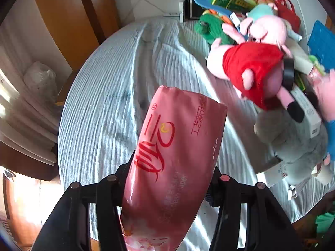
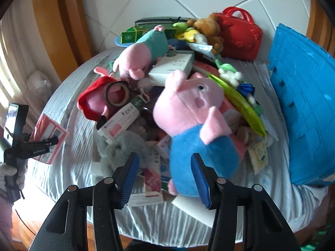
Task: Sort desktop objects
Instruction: 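Grasp the pink tissue pack with the left gripper while the right grasps the acne cream box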
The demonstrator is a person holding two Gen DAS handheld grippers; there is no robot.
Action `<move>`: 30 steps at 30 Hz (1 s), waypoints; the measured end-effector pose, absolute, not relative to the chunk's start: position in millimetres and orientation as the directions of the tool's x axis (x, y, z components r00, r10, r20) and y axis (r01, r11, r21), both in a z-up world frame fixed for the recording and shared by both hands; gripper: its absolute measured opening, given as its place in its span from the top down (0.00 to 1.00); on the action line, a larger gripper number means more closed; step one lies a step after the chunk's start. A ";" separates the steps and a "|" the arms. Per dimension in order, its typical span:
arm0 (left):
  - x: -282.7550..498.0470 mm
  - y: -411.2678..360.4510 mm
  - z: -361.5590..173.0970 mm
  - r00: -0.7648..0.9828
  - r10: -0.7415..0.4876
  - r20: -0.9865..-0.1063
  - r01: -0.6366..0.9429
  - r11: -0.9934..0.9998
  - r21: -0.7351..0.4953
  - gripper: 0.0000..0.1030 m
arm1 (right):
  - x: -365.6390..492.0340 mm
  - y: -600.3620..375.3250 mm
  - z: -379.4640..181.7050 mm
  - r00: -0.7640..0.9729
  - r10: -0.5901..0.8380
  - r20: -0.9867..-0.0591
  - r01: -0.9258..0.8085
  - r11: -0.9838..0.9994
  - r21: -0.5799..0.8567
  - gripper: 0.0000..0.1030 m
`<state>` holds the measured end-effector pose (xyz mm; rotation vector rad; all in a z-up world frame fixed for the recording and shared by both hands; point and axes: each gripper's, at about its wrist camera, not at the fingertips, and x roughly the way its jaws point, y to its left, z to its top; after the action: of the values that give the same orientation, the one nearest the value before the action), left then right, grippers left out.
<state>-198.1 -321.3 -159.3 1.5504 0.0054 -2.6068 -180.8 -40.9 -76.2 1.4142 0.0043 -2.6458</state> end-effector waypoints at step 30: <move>-227.9 -243.4 -58.4 -0.701 0.061 -0.710 -0.014 -0.997 -0.072 0.50 | -263.6 -54.9 -33.0 -0.577 -0.185 -0.795 0.074 -0.982 0.175 0.69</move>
<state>-227.9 -243.4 -58.4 1.2282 0.0967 -2.9344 -263.6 -54.9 -33.0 1.3633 -0.1841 -2.6606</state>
